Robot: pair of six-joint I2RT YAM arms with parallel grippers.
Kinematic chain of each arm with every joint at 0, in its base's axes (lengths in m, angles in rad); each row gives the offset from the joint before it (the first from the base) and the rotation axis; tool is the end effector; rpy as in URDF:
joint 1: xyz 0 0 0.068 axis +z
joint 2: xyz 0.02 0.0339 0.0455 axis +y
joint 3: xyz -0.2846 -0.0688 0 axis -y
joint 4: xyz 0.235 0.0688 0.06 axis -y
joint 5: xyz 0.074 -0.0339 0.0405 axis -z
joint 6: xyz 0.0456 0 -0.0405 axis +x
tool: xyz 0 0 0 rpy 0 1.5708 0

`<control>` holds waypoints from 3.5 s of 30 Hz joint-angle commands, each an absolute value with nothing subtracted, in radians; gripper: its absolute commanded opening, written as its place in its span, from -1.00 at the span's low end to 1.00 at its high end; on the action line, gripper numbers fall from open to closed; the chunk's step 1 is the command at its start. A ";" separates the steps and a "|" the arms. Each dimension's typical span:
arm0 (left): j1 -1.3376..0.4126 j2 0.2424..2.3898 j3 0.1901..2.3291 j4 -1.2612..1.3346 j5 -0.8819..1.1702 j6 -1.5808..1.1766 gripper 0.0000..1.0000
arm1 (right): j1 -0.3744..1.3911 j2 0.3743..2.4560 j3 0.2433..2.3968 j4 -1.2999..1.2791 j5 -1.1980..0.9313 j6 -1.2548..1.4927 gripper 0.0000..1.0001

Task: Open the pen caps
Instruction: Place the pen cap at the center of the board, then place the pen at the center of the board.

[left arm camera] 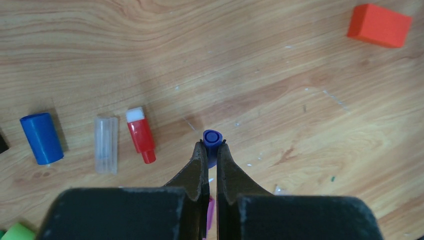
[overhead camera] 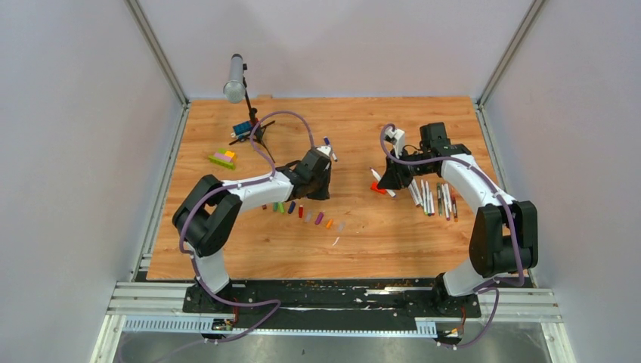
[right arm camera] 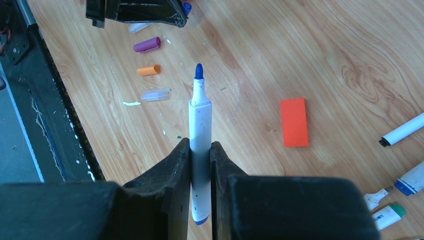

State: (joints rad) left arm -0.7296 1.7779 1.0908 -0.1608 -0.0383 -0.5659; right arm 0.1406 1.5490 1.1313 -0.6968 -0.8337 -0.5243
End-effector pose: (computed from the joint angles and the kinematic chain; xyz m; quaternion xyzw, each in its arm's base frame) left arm 0.2825 -0.2502 0.1997 0.0697 0.9326 -0.1991 0.2928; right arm 0.2914 0.0753 0.2636 -0.3772 0.8120 0.3477 0.2782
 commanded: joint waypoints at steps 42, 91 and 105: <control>-0.739 1.108 0.659 -0.102 -0.275 -0.471 0.94 | -0.141 1.846 1.459 -0.679 -0.423 -0.623 -0.83; -0.712 0.701 0.453 -0.128 -0.290 -0.541 1.00 | -0.023 2.034 1.788 -0.820 -0.556 -0.501 -0.40; -0.705 0.686 0.424 -0.104 -0.276 -0.576 1.00 | 0.276 2.189 2.012 -0.834 -0.593 -0.305 -0.38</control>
State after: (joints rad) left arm -0.7109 0.7006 0.4252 -0.1360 -0.2710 -0.5571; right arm 0.2184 2.1284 1.9282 -0.8394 -0.6201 -0.3973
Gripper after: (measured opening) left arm 1.000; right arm 0.304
